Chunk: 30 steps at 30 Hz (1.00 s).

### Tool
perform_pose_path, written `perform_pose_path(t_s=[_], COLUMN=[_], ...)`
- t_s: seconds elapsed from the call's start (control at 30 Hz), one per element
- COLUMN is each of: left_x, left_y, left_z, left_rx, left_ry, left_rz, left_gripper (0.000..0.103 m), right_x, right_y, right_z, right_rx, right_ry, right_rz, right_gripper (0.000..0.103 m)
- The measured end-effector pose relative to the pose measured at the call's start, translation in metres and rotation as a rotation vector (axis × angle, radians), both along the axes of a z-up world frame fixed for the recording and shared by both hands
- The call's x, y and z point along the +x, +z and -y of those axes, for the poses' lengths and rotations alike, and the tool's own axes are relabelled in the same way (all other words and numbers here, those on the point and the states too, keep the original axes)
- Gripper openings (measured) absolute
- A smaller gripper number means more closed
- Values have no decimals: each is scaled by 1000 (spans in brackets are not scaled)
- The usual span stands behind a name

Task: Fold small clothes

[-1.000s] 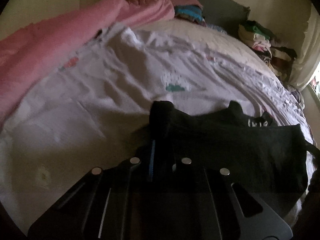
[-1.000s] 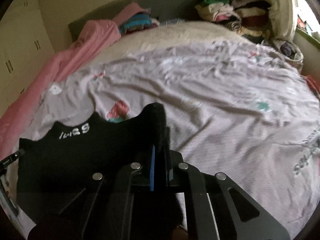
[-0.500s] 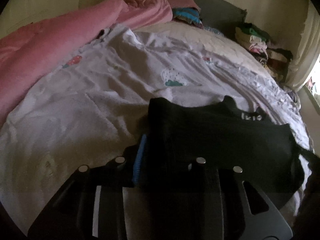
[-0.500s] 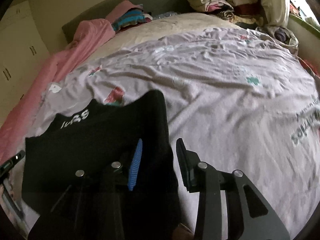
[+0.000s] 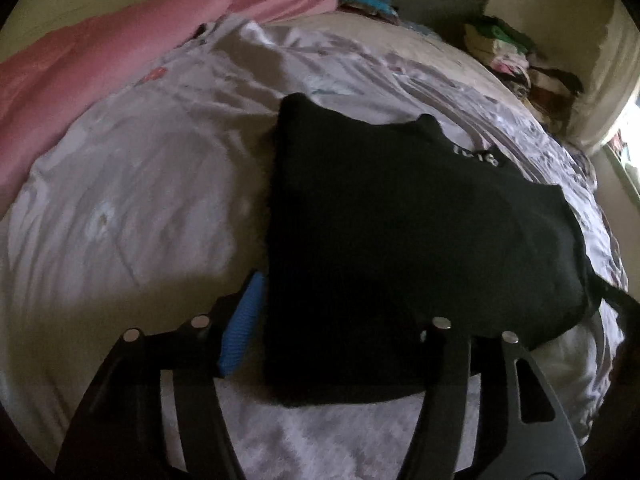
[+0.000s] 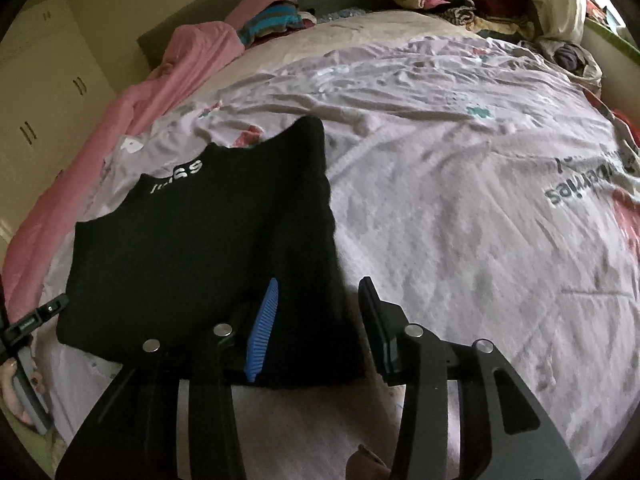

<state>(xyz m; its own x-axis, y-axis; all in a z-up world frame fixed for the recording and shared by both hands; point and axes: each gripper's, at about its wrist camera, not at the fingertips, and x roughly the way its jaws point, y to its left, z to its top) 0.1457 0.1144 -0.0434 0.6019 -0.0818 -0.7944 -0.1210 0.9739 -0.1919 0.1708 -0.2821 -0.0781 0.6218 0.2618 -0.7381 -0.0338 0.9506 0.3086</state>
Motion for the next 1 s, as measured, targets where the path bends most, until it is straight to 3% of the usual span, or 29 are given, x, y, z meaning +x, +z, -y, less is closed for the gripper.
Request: perform_pose_path(t_s=[0.03,0.07,0.1,0.17,0.2,0.63,1.0], left_x=[-1,-2,-3,-7,-8,-30,-41], left_y=[0,-2,-5,-10,-10,-5,-1], left_z=[-1,-1,-1,-2,-2,7,14], left_rx=[-1,2,-2,-59,-52,16,46], left_ry=[3,1,-4,-21,-19,-23,-26], left_rz=[-2,-8,-21,-37,-38,-23,-14], left_gripper=[53,50,34,16,15,18,18], right_x=[-2,-3,-5,-10,-12,-30,-51], right_y=[-1,-3,-3,-2,-2,-5,2], right_z=[1,2,3,6,7,4,8], right_rx=[7,6,2,4,5,-57,-70], right_ry=[2,5,6,-4,-11,-38,-57], right_rz=[-5,-6,-4,7,13,17,37], right_gripper=[17,11,9,7,7,10,22])
